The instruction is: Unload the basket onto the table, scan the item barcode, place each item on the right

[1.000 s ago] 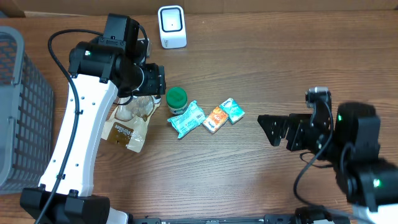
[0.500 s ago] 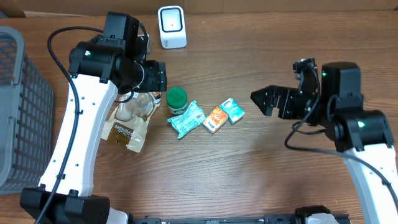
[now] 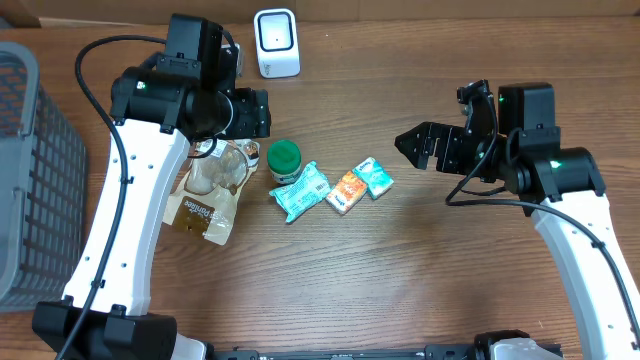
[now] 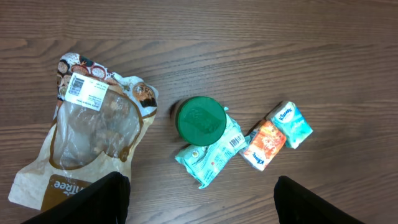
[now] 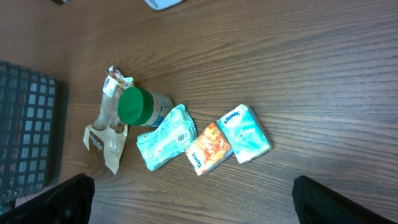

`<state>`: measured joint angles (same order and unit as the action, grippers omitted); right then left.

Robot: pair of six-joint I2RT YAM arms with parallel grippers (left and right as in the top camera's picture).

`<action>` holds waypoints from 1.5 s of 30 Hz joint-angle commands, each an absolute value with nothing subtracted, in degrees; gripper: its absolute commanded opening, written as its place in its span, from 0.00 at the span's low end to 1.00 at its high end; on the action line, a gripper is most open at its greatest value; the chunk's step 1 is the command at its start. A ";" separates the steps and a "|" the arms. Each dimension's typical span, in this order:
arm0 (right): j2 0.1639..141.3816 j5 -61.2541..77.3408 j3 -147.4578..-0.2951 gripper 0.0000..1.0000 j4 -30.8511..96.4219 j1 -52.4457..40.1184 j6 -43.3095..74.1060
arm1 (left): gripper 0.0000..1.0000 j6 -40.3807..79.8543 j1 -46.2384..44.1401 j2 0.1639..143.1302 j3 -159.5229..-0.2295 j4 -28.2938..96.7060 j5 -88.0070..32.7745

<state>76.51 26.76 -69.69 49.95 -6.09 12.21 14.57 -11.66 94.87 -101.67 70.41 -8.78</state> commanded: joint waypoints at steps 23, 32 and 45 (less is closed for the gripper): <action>76.64 27.09 -71.26 0.96 50.59 -6.42 12.49 | 0.87 17.74 -12.03 96.82 -91.29 61.69 -8.80; 76.66 27.07 -71.22 0.96 50.63 -6.42 13.74 | 0.87 13.80 -12.05 99.94 -90.04 58.28 -8.86; 76.71 27.05 -71.22 0.96 50.61 -6.42 13.74 | 0.87 -12.53 -12.93 107.15 -90.04 53.08 -20.73</action>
